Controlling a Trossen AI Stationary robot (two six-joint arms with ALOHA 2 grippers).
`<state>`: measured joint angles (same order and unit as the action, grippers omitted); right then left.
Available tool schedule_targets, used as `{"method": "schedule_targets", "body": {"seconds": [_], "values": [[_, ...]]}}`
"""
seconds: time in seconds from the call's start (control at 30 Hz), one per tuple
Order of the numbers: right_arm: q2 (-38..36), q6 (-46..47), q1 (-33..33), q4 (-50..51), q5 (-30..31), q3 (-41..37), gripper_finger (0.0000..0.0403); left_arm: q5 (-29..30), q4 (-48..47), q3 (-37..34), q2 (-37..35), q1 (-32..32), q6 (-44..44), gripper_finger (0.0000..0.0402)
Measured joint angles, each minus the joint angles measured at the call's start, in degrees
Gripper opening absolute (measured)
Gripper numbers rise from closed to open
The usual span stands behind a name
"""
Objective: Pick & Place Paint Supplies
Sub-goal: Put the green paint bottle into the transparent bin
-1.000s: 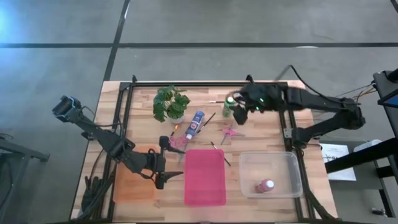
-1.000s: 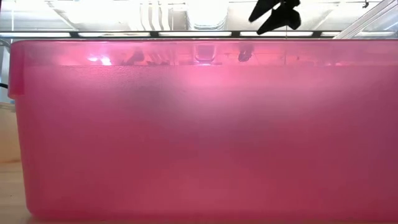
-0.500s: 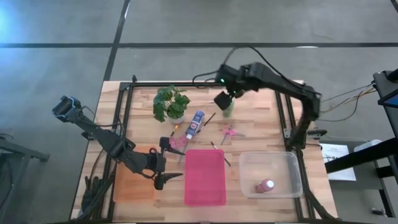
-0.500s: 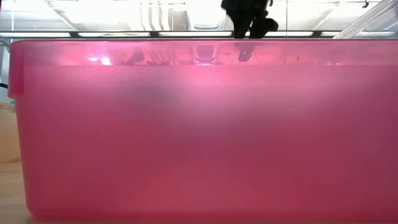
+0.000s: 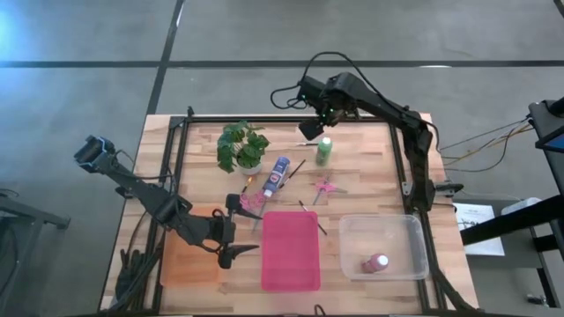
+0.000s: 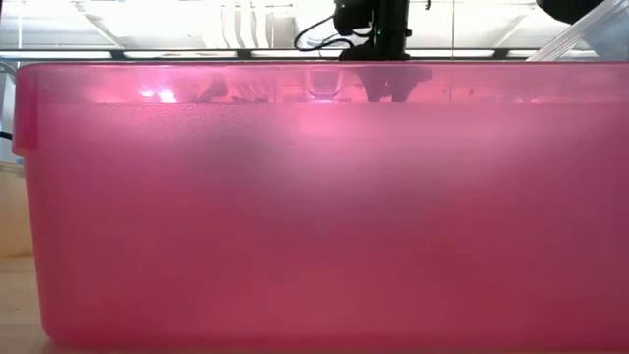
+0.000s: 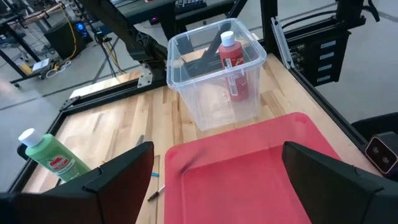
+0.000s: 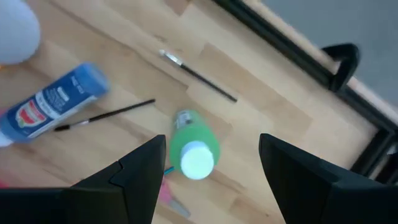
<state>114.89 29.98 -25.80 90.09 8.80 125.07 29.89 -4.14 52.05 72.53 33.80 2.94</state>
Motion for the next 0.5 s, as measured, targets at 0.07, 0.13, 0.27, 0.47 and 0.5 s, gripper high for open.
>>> {"method": "schedule_targets", "body": {"seconds": [0.07, 0.13, 0.27, 0.47, 0.5], "values": [[0.1, -0.1, -0.1, -0.1, -0.3, -1.0, 0.0253, 0.0, 0.0, 0.0, 0.0, 0.0, 0.0, 0.0361], [0.0, -0.2, -0.1, 0.0, -0.3, -2.6, 0.0253, 0.0, 0.0, 0.0, 0.0, 0.0, 0.0, 0.0361], [-0.9, -0.2, -0.2, 0.0, -0.3, -6.1, 0.0253, 0.0, 0.0, 0.0, 0.0, 0.0, 0.0, 0.0361], [-3.8, -1.2, -0.7, -2.4, -0.4, -11.8, 0.0253, 0.0, 0.0, 0.0, 0.0, 0.0, 0.0, 0.0361], [-4.6, -1.4, -0.8, -3.5, -1.0, -12.8, 0.0253, 0.0, 0.0, 0.0, 0.0, 0.0, 0.0, 0.0361]]}}
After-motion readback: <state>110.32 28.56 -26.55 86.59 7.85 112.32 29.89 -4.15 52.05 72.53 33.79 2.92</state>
